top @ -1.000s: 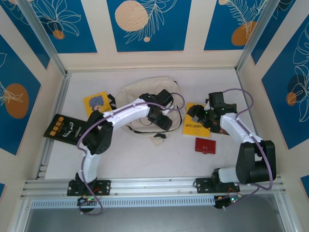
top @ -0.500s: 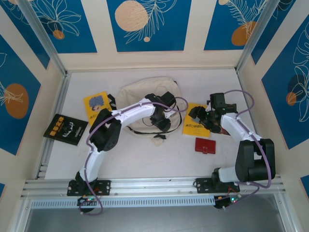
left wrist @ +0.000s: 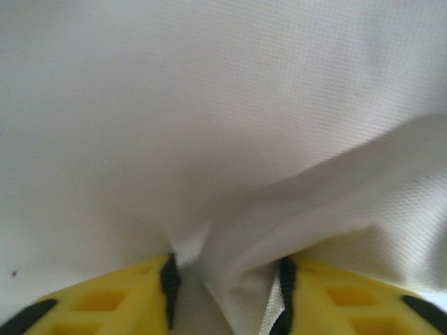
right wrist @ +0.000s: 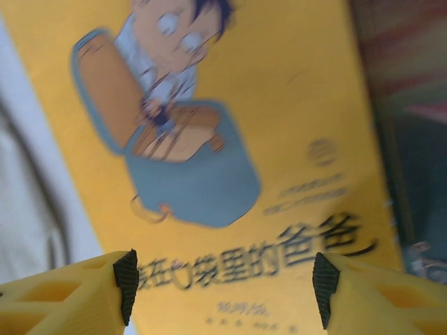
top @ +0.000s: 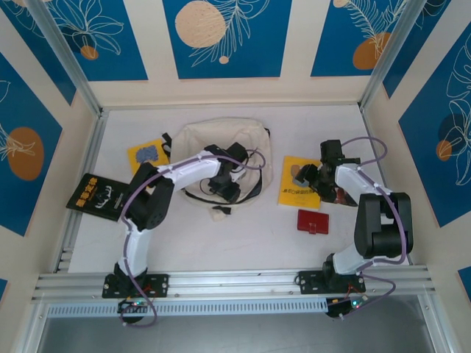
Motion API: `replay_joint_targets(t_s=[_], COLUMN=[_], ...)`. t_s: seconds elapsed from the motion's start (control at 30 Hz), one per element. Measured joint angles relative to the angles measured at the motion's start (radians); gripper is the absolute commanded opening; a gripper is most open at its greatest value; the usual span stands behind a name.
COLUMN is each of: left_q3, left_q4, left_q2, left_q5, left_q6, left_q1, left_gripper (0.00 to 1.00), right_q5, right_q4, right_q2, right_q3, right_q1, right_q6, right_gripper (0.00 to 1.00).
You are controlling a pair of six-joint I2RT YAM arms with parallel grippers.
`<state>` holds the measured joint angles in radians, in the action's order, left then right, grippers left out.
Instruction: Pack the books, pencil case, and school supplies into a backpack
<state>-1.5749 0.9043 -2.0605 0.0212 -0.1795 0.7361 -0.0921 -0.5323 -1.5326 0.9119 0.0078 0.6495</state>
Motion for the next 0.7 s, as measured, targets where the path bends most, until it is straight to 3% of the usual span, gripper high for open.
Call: replay_joint_targets(t_s=[0.17, 0.37, 0.53, 0.7], left_q3=[-0.006, -0.093, -0.148, -0.228], left_q4=[-0.015, -0.079, -0.127, -0.169], left_q2=[0.068, 0.129, 0.12, 0.035], left_q5=[0.02, 0.05, 0.06, 0.072], left_q6=[-0.051, -0.137, -0.204, -0.263], left_q1=[-0.008, 0.017, 0.061, 0.103], left_gripper=[0.65, 0.65, 0.56, 0.46], right_q5=[-0.089, -0.119, -0.127, -0.09], right_q4=[-0.024, -0.038, -0.056, -0.045], right_q2=[-0.04, -0.082, -0.113, -0.123], right_q3=[0.003, 0.008, 0.04, 0.049], right_q1=[-0.01, -0.006, 0.028, 0.098], right_q6=[0.0, -0.012, -0.035, -0.042], right_gripper=[0.63, 0.6, 0.5, 0.48])
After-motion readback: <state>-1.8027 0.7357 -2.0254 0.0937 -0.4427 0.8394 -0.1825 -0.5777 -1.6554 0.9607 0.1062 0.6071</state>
